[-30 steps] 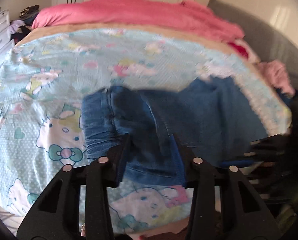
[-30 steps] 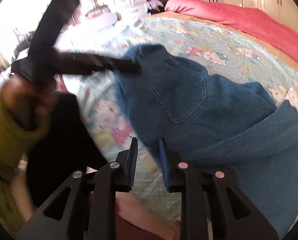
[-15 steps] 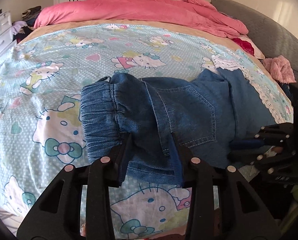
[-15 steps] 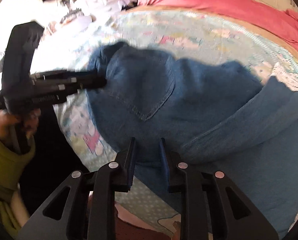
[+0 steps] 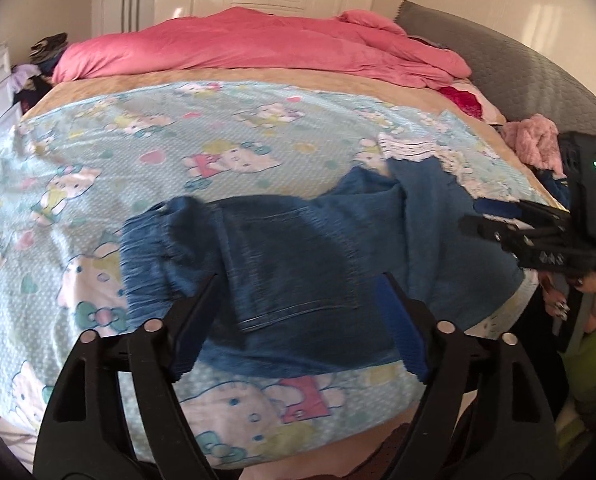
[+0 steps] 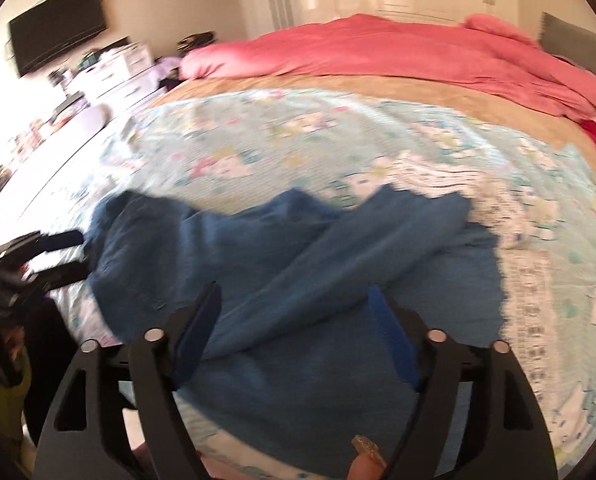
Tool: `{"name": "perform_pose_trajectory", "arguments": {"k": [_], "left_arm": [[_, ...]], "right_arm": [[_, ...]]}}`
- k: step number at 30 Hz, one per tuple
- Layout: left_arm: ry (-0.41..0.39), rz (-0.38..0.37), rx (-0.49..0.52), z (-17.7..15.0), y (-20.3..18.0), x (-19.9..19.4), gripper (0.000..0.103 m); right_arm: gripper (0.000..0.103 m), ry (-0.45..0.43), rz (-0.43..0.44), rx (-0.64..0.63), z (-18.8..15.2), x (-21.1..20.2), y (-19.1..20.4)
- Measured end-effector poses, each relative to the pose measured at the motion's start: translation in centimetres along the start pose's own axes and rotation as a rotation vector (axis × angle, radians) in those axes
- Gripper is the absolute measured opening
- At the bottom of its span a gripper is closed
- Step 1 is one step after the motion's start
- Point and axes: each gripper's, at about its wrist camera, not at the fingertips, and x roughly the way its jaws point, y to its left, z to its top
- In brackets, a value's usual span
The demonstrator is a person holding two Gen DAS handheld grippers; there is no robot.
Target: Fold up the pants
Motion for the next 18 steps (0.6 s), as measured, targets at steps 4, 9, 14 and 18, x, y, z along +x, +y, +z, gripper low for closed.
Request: {"name": "perform_pose_trajectory", "arguments": {"k": [4, 9, 14, 18], "left_arm": [[0.013, -0.038, 0.025, 0.6, -1.7, 1.0, 0.077], [0.043, -0.084, 0.058, 1.2, -4.0, 2.8, 0.077], [0.081, -0.126, 0.081, 1.5, -6.0, 4.8, 0.077], [0.112, -0.15, 0.098, 1.7, -7.3, 6.5, 0.077]], "right_arm": [[0.08, -0.007, -0.057, 0.035, 0.9, -0.1, -2.2], [0.08, 0.0, -0.1, 0.046, 1.9, 0.5, -4.4], [0.08, 0.02, -0.125, 0.057, 3.7, 2.1, -6.3], [0.08, 0.039, -0.115, 0.09, 5.7, 4.0, -7.5]]}}
